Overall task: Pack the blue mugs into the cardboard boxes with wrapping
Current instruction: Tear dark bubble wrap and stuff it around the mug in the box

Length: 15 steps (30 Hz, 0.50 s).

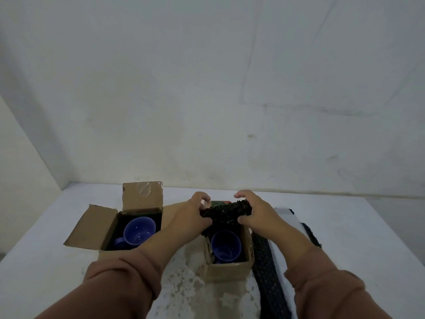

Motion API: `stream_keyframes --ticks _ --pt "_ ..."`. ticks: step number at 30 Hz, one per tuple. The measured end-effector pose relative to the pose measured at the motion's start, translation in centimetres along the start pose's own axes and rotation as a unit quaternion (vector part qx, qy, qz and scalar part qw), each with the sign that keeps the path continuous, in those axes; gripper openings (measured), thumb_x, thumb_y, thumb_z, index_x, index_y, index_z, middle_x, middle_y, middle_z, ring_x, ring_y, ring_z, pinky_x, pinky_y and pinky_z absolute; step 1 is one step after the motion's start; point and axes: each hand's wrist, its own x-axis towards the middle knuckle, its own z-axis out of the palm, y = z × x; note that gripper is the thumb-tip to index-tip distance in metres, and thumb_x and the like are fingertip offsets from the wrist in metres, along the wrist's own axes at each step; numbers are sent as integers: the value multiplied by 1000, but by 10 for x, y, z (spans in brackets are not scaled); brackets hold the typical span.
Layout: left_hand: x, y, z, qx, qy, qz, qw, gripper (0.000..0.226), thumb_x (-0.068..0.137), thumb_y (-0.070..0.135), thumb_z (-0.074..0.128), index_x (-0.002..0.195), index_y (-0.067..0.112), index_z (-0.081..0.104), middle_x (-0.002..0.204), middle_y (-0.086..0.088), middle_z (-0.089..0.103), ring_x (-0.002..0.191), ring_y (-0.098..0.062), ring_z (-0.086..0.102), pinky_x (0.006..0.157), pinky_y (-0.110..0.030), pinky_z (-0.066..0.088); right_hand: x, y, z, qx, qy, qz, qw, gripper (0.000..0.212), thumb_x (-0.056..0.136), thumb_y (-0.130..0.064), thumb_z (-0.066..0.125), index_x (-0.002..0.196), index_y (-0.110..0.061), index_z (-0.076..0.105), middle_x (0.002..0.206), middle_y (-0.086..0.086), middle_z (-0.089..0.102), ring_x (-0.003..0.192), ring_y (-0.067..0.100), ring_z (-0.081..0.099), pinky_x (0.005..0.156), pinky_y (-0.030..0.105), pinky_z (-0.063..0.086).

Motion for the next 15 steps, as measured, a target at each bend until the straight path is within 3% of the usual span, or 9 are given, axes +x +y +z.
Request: stream_keyframes --ticks 3,6,9,11,15 --pt "10 4 17 91 44 37 994 34 86 14 61 102 24 33 96 1 47 75 -21 53 61 -35 47 8 6 9 -149 62 -54 985 30 82 -7 57 108 -20 51 103 1 49 81 17 46 63 27 35" --pt "20 5 32 145 59 46 987 26 86 15 60 91 18 34 95 -1 43 75 -19 46 62 -29 37 12 18 21 -179 55 -43 981 20 81 -8 55 93 -17 42 95 3 45 82 21 46 66 32 39" --pt "26 5 41 184 44 42 981 15 89 14 56 99 11 46 107 -6 47 88 -22 52 68 -26 37 14 26 33 -230 48 -63 970 31 84 -12 54 115 -8 47 106 11 54 89 26 53 66 29 33" --pt "29 2 46 230 39 48 971 20 90 14 52 109 8 49 119 -8 48 99 -26 55 74 -29 39 17 28 40 -284 66 -87 952 37 83 -11 54 119 -4 48 108 13 58 93 32 58 66 29 30" --pt "28 -5 53 417 23 72 906 31 89 21 50 119 13 47 126 -7 51 117 -26 47 97 -36 32 22 26 51 -375 92 -148 911 25 58 -8 75 79 -12 61 71 8 64 58 26 64 45 27 38"
